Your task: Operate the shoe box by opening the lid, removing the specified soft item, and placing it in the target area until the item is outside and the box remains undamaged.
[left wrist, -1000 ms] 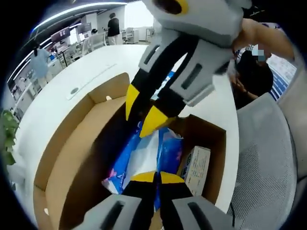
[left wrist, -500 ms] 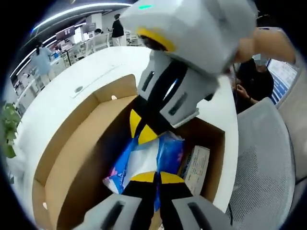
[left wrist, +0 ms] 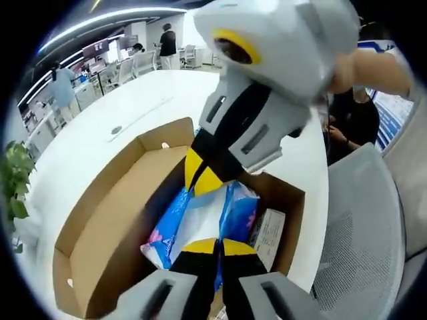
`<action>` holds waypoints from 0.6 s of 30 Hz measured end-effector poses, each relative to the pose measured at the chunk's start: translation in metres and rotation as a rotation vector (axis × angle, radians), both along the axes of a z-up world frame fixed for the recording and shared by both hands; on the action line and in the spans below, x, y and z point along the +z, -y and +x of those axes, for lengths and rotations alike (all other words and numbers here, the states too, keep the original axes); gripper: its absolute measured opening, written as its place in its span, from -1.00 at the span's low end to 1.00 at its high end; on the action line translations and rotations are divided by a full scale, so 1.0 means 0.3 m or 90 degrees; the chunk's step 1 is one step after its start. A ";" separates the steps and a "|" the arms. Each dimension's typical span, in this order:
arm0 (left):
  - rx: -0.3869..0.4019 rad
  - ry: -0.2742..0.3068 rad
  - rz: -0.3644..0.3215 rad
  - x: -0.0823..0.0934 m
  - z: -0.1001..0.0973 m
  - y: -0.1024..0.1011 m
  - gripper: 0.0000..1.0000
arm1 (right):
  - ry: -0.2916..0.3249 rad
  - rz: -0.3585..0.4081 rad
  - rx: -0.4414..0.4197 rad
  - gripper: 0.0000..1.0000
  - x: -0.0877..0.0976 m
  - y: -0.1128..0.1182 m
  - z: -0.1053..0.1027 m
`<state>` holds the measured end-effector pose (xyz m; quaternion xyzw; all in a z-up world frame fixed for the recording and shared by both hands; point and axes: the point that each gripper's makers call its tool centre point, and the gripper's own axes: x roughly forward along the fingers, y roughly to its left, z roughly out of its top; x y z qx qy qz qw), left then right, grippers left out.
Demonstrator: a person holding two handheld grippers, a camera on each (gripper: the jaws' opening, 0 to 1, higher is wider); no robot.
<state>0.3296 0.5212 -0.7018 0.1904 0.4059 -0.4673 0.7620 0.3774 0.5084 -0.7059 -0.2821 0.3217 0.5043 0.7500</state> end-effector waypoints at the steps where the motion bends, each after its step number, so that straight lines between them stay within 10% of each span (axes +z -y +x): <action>1: 0.000 0.002 -0.002 0.007 0.000 0.001 -1.00 | 0.002 0.002 0.001 -1.00 0.008 0.000 -0.001; 18: 0.033 0.024 -0.023 0.185 -0.001 0.025 -1.00 | 0.070 0.061 0.011 -1.00 0.212 0.022 -0.002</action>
